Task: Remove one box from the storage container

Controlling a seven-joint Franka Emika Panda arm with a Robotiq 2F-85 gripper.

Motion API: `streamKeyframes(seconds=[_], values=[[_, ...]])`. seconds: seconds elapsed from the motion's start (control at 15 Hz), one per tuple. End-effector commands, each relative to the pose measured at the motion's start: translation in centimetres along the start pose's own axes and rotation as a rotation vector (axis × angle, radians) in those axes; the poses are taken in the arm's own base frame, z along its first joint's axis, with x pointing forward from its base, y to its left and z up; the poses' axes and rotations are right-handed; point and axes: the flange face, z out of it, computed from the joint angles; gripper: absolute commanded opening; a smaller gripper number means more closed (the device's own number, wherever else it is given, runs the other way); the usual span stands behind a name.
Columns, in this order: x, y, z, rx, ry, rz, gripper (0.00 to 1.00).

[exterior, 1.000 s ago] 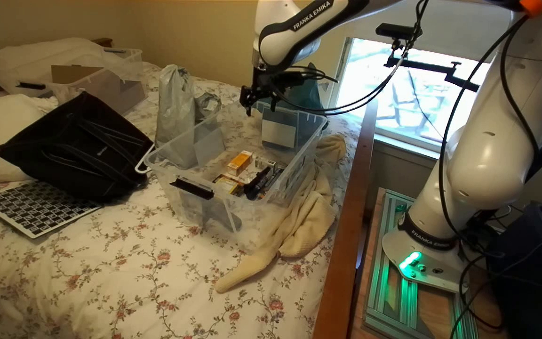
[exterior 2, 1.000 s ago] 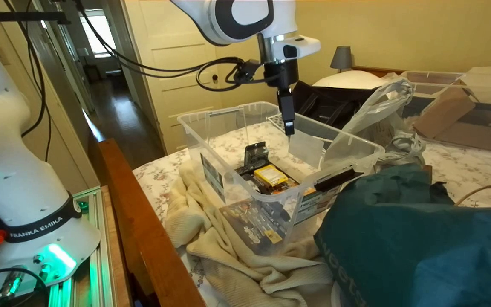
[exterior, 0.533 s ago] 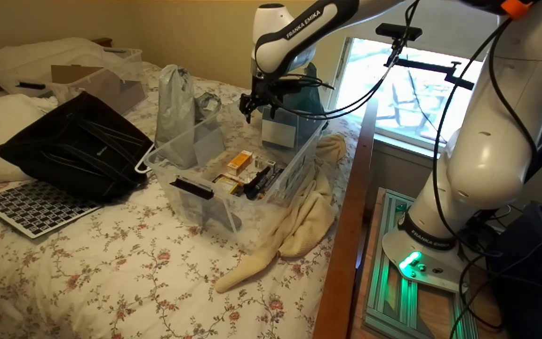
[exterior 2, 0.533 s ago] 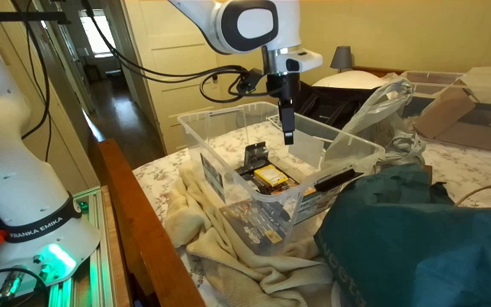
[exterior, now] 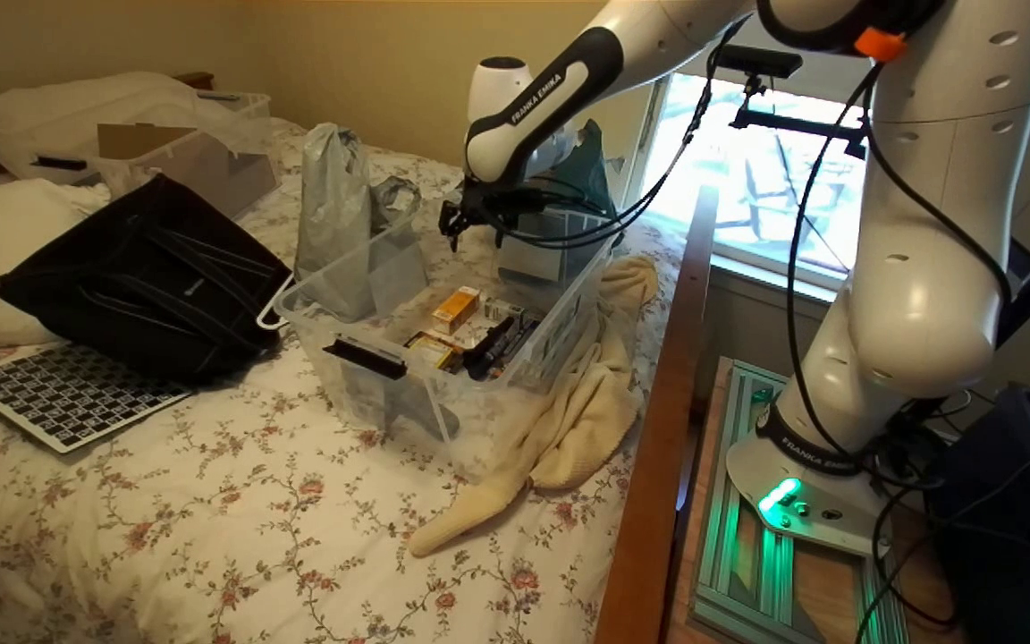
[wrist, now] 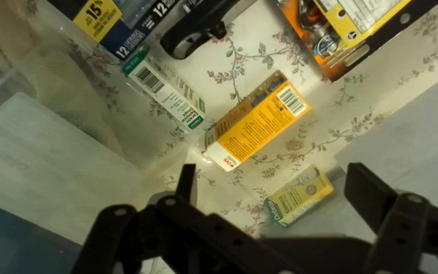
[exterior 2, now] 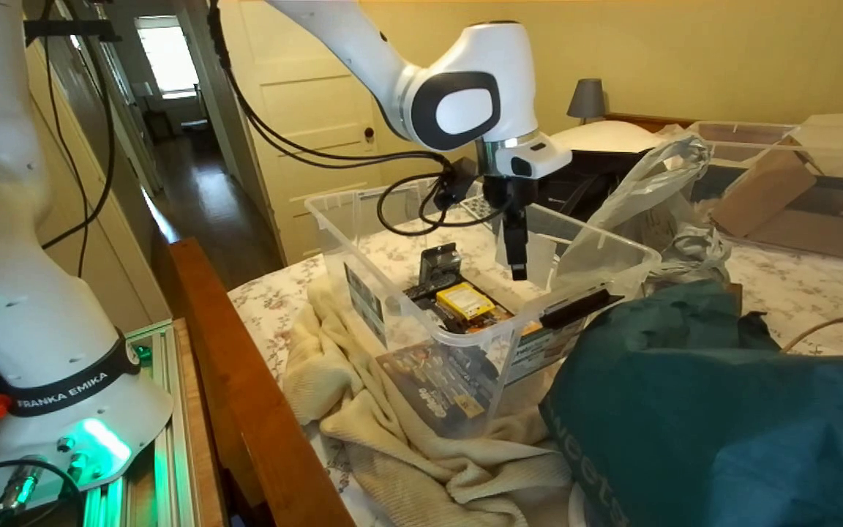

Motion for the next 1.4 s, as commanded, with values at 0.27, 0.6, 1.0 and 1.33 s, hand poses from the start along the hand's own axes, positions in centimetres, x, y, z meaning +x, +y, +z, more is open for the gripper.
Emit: streamKeyframes(seconds=[0.27,0.6,1.0,1.33], values=[[0.9,-0.5,2.8,0.020,0.015,0.029,1.00],[1.0,-0.5,2.6,0.021,0.020,0.030,1.00],[2.1,-0.6,5.5,0.001,-0.008,0.120,1.00],[2.5,-1.1,7.9,0.004,-0.022,0.158,1.00]])
